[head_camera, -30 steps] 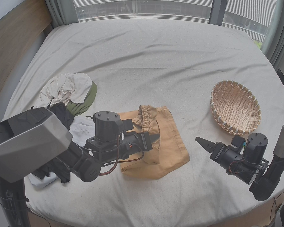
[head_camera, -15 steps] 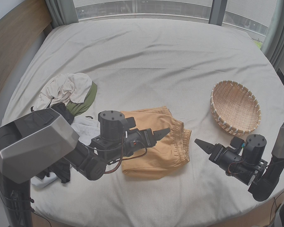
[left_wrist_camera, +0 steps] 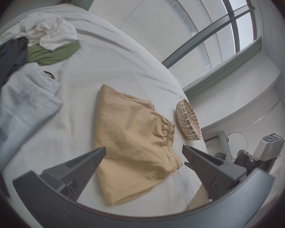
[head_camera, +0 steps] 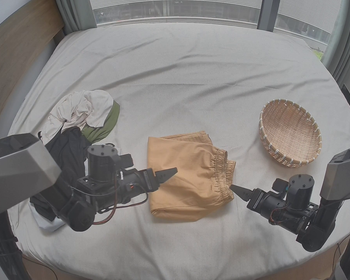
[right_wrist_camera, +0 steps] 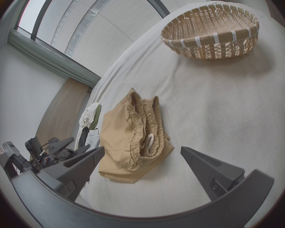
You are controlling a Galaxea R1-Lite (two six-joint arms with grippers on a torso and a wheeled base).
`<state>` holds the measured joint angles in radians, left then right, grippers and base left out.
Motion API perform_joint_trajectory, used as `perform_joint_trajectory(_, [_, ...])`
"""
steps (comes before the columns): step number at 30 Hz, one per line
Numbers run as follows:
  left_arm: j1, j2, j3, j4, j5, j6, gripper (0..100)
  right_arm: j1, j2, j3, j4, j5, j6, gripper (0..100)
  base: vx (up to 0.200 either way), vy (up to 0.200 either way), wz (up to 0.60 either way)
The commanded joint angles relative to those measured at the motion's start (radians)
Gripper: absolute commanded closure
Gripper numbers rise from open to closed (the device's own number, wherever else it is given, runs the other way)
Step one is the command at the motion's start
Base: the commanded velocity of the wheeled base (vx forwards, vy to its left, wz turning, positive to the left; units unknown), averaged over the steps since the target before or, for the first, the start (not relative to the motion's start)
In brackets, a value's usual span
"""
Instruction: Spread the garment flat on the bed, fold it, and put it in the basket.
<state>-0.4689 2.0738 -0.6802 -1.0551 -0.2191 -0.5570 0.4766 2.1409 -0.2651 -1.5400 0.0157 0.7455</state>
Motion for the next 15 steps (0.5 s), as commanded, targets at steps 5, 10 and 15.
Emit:
perform_joint_trajectory(5, [0.108, -0.175, 0.226, -0.088, -0.046, 0.000, 0, 0.011, 0.109, -0.062, 0.000, 0.000, 0.000, 0, 0.000, 0.000, 0.00])
perform_joint_trajectory(10, [0.141, -0.172, 0.304, -0.177, -0.048, 0.000, 0, 0.011, 0.148, -0.120, 0.000, 0.000, 0.018, 0, 0.000, 0.000, 0.00])
perform_joint_trajectory(15, [0.161, -0.172, 0.334, -0.217, -0.049, 0.000, 0, 0.022, 0.166, -0.141, 0.001, 0.001, 0.035, 0, 0.000, 0.000, 0.00])
